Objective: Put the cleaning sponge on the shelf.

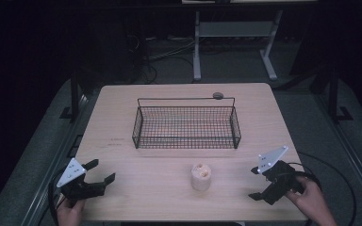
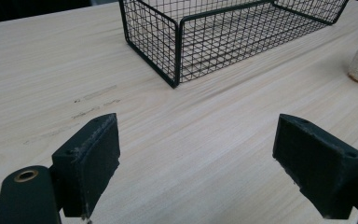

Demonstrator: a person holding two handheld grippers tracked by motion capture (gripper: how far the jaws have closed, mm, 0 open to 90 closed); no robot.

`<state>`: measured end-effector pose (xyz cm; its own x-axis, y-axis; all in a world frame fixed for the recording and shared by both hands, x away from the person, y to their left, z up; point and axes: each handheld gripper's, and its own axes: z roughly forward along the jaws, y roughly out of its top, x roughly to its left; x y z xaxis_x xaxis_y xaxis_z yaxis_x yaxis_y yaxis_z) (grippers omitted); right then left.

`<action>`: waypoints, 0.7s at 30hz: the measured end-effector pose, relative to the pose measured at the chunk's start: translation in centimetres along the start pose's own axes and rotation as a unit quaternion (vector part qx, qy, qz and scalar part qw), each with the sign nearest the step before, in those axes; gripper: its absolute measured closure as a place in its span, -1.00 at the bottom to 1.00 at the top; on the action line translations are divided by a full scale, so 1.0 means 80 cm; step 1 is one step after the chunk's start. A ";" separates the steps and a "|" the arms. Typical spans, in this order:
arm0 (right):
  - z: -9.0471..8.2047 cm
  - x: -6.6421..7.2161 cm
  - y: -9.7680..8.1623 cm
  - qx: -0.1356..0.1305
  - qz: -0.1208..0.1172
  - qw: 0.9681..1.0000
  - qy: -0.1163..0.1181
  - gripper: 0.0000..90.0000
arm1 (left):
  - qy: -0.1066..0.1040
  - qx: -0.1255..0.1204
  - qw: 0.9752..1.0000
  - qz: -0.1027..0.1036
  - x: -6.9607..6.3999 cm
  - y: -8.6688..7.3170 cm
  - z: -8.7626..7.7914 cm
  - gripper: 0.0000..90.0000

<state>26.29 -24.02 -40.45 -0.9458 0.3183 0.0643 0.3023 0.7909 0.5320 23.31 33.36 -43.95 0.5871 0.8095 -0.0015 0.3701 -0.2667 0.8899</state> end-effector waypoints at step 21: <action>0.013 0.007 0.030 0.017 -0.016 1.000 0.007 -0.67 | 0.002 -0.002 1.000 -0.003 0.001 0.000 -0.002 -0.69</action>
<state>26.63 -21.44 -39.99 -0.9567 0.2849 0.0598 0.2752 0.8183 0.5047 23.26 33.51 -43.90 0.5816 0.8135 -0.0056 0.3704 -0.2587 0.8921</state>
